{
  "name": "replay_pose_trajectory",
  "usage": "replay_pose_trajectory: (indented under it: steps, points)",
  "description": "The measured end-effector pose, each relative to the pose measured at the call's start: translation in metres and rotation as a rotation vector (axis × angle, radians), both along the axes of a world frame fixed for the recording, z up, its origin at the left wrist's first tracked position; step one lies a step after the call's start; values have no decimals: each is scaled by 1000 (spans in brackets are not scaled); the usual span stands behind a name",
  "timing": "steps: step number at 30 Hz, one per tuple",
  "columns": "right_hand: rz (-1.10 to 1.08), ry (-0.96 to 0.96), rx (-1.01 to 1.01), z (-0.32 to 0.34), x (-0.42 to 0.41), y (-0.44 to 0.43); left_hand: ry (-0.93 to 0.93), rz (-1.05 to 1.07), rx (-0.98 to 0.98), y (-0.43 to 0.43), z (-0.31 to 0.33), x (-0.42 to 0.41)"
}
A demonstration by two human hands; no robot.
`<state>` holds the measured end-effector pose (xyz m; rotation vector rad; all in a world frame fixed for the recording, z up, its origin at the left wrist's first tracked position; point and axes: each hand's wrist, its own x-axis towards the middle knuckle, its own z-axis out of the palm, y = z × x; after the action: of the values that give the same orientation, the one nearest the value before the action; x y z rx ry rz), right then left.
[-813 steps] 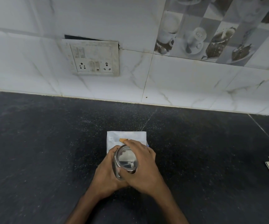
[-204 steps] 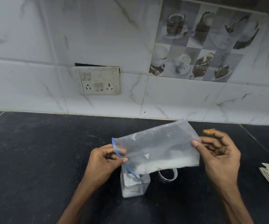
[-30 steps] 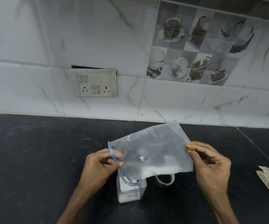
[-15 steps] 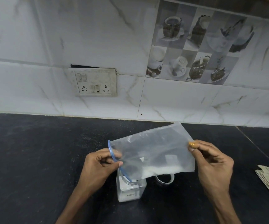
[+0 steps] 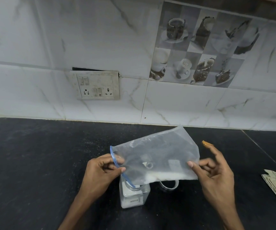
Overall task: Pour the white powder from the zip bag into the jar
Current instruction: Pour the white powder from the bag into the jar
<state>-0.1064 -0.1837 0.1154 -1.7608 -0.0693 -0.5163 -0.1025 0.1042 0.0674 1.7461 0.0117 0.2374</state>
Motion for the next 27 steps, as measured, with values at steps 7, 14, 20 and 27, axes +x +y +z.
replay_pose_trajectory:
  steps: [7, 14, 20, 27]
  points:
    - [-21, 50, 79, 1, -4, 3, -11, -10, 17, -1, 0, 1]
    - [-26, 80, 129, 1, -6, 4, -8, -16, 23, -2, 1, -1]
    - [-22, 71, 145, -1, -7, 7, -13, -13, 13, -2, 1, 0]
    - [-108, -1, 208, -4, -9, 13, -8, -5, -2, -2, 0, -1]
